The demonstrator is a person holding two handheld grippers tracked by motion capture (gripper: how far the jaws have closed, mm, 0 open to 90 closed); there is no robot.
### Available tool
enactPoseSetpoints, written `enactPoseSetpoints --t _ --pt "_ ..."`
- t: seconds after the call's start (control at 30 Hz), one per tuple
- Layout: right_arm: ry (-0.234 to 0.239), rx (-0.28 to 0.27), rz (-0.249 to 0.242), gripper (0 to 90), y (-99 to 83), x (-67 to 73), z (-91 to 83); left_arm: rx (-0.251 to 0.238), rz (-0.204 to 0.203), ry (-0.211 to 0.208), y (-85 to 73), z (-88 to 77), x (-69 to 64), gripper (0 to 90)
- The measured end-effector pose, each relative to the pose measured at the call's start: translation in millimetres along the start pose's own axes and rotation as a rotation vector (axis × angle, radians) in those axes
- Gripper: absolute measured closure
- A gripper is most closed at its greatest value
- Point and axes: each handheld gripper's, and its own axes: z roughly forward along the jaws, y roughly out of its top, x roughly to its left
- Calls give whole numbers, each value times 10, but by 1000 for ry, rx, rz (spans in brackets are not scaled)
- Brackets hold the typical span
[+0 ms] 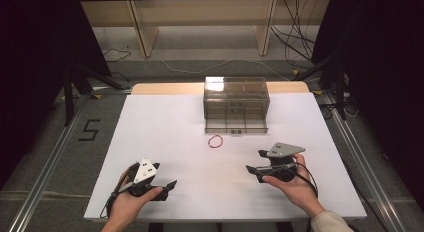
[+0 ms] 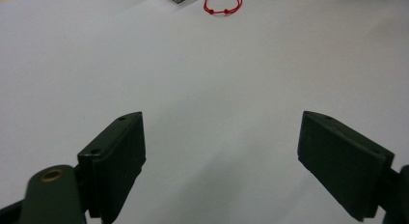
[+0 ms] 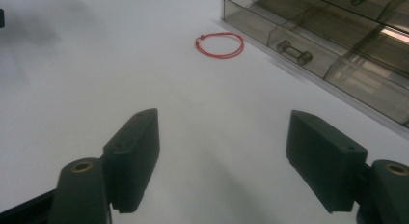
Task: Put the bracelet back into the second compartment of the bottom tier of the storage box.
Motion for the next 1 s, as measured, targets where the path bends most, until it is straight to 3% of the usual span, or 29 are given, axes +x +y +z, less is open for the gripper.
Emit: enactPoseSetpoints --t 1.0 --pt "19 51 -44 395 458 13 764 0 4 -4 -2 21 -7 166"
